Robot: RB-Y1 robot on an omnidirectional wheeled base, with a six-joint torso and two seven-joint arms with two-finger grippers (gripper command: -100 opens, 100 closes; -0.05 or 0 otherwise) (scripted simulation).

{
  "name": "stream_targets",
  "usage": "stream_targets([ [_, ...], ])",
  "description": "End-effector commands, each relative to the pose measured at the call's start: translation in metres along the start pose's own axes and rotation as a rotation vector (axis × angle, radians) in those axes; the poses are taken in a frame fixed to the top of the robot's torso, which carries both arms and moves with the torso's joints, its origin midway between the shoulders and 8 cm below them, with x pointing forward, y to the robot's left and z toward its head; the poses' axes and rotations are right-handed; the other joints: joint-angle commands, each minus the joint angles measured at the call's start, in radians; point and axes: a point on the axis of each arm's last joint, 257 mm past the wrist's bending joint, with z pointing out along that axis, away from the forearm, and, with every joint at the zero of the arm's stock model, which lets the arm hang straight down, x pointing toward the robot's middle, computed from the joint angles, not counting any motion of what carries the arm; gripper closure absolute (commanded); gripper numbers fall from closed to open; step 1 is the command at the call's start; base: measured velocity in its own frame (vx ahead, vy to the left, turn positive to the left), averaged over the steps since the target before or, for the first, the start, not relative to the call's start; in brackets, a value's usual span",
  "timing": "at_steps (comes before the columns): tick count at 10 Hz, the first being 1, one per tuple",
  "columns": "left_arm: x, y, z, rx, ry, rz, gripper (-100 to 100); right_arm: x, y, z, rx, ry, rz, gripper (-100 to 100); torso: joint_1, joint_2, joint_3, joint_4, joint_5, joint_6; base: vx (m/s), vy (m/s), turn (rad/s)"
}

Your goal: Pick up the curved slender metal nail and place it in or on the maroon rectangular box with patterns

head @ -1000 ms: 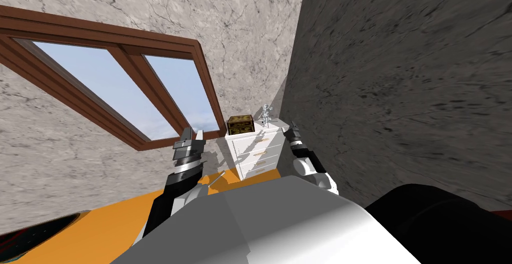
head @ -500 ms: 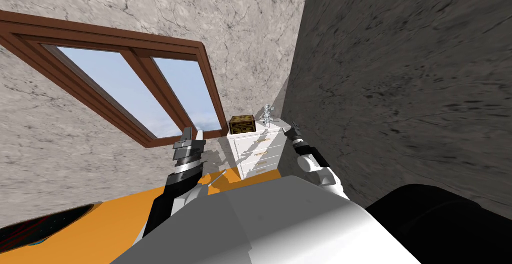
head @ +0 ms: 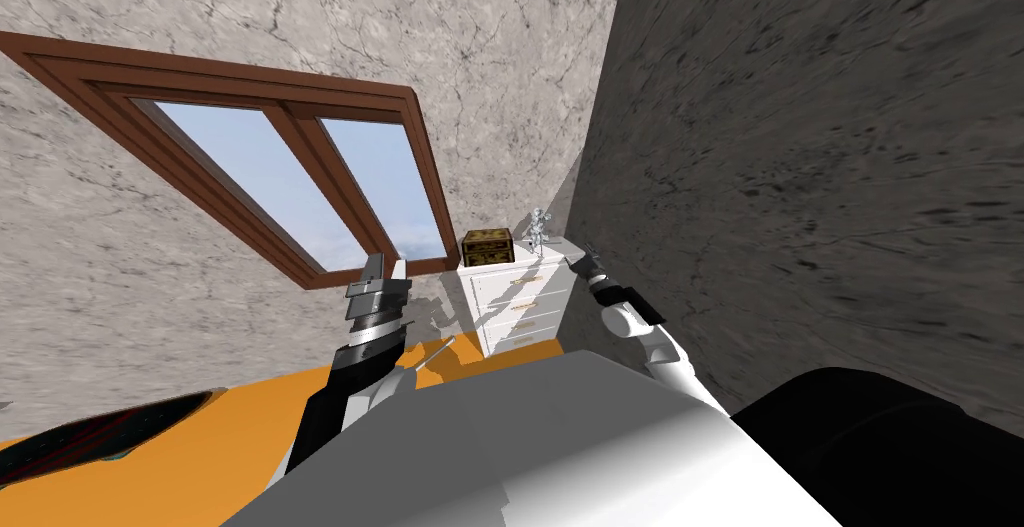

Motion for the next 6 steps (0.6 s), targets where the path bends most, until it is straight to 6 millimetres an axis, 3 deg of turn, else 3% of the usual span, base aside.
stream_targets([
  [1, 0.000, 0.000, 0.000, 0.000, 0.000, 0.000, 0, -0.012, -0.001, 0.004, 0.041, -0.018, 0.061, -100, 0.000, 0.000, 0.000, 0.000, 0.000, 0.000, -0.004, 0.004, 0.074],
  [6, 0.000, 0.000, 0.000, 0.000, 0.000, 0.000, 0, -0.033, -0.009, 0.006, 0.136, -0.061, 0.210, -100, 0.000, 0.000, 0.000, 0.000, 0.000, 0.000, -0.003, 0.002, 0.051],
])
